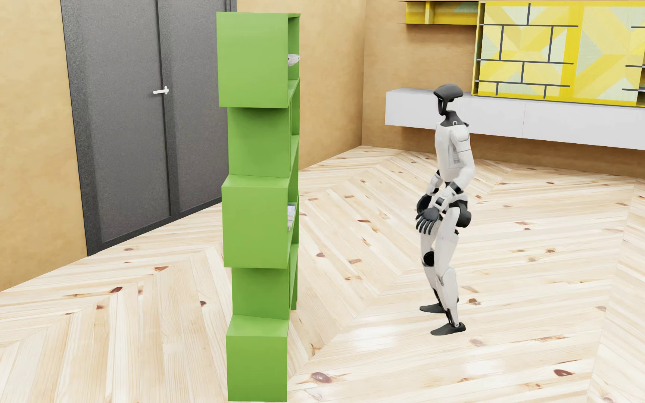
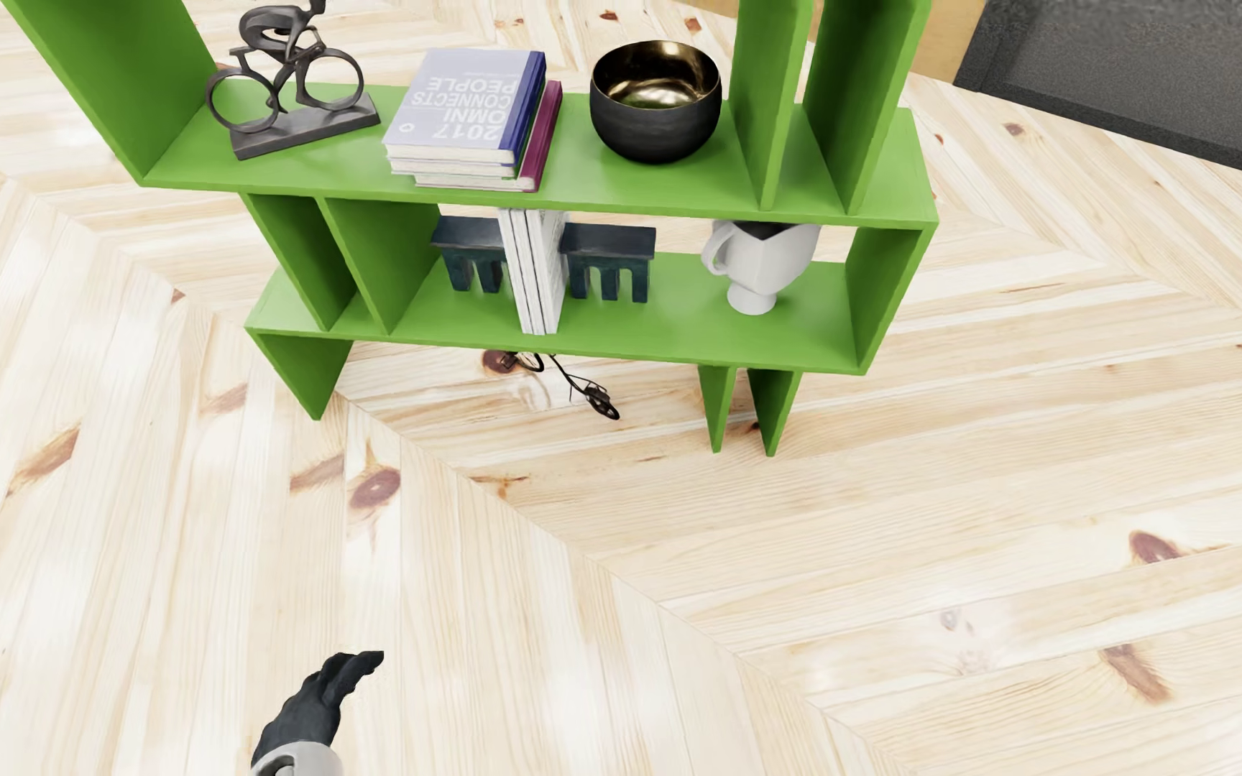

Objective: Walk towards the dark lime shelves

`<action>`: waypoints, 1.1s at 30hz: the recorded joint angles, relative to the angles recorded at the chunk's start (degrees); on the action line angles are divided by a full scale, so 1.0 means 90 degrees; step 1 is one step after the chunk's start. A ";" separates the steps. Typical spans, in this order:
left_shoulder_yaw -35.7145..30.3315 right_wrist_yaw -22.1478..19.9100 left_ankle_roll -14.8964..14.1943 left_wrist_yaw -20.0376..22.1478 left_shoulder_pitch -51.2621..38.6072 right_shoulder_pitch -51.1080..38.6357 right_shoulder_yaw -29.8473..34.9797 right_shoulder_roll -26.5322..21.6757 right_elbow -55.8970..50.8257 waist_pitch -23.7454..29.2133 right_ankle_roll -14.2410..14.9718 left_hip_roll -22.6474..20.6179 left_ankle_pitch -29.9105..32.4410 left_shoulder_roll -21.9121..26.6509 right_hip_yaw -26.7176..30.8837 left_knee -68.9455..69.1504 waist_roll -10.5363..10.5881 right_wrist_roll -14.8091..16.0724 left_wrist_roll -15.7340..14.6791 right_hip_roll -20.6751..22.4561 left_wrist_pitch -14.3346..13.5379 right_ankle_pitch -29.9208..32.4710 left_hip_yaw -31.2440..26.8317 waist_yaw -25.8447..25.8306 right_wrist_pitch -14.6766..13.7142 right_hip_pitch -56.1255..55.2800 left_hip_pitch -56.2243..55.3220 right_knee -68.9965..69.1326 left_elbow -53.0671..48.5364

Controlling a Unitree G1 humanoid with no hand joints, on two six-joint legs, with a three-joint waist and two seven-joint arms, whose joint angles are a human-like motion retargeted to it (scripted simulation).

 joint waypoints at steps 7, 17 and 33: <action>-0.0375 -0.0077 -0.0420 -0.1136 0.0353 -0.0366 0.0977 -0.0588 -0.0066 0.0060 0.0344 0.1318 0.0018 -0.0130 0.0032 0.2492 0.0134 -0.0099 0.1260 0.0245 0.0214 0.0216 0.0031 0.0078 -0.0092 0.0560 -0.1293 -0.0996 0.0573; -0.0698 -0.0390 -0.0842 -0.1429 0.0616 -0.0050 0.0473 -0.0678 -0.0346 -0.0022 0.1184 0.1579 0.0595 -0.0548 0.0977 -0.0040 0.0177 0.0429 0.1010 -0.0668 0.0547 0.0484 0.0575 0.0164 -0.0120 0.0783 0.0171 -0.0906 0.2008; -0.1302 0.0028 0.0199 -0.0630 -0.0317 -0.0185 0.0171 -0.0231 0.0012 -0.0153 0.0388 0.0216 -0.0040 -0.0143 0.0081 -0.0352 -0.0110 -0.0035 0.0143 -0.0527 0.0511 0.0384 0.1652 0.0068 0.0140 0.0499 0.0812 -0.0548 0.1811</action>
